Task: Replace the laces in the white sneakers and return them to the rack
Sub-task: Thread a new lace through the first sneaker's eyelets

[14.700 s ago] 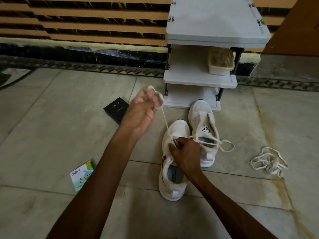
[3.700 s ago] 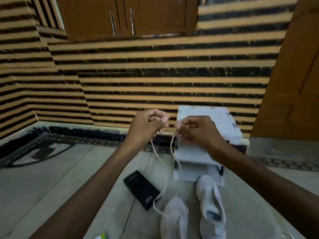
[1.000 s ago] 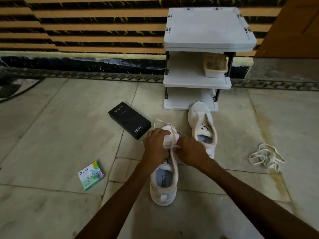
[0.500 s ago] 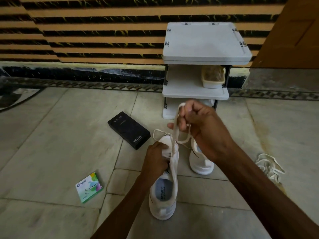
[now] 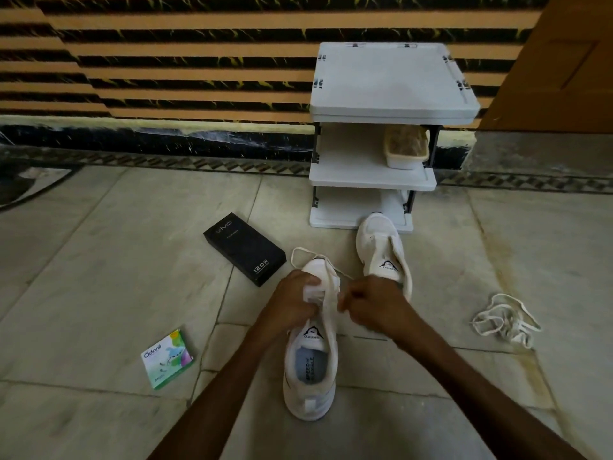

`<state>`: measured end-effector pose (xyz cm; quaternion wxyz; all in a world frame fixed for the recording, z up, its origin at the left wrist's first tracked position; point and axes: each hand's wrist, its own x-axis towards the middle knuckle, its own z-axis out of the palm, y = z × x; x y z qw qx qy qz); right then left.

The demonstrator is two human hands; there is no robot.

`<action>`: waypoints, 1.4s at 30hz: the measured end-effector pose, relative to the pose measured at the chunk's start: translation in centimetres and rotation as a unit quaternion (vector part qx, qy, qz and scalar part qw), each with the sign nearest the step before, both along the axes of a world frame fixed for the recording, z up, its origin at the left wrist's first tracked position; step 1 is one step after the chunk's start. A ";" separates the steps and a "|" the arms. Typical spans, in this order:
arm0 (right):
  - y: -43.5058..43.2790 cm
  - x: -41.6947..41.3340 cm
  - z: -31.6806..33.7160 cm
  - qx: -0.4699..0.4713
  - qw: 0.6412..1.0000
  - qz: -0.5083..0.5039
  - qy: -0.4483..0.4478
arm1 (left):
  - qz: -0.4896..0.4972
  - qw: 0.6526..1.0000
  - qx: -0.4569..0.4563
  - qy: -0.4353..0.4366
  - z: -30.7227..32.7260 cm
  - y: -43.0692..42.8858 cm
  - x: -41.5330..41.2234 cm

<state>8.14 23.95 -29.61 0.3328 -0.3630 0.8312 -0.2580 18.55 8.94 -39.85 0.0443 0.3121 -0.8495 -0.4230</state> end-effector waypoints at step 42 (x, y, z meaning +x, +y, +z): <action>-3.3 -5.0 6.6 -0.215 0.964 -0.102 -0.118 | 0.059 0.985 0.159 -0.036 9.3 -6.8 2.4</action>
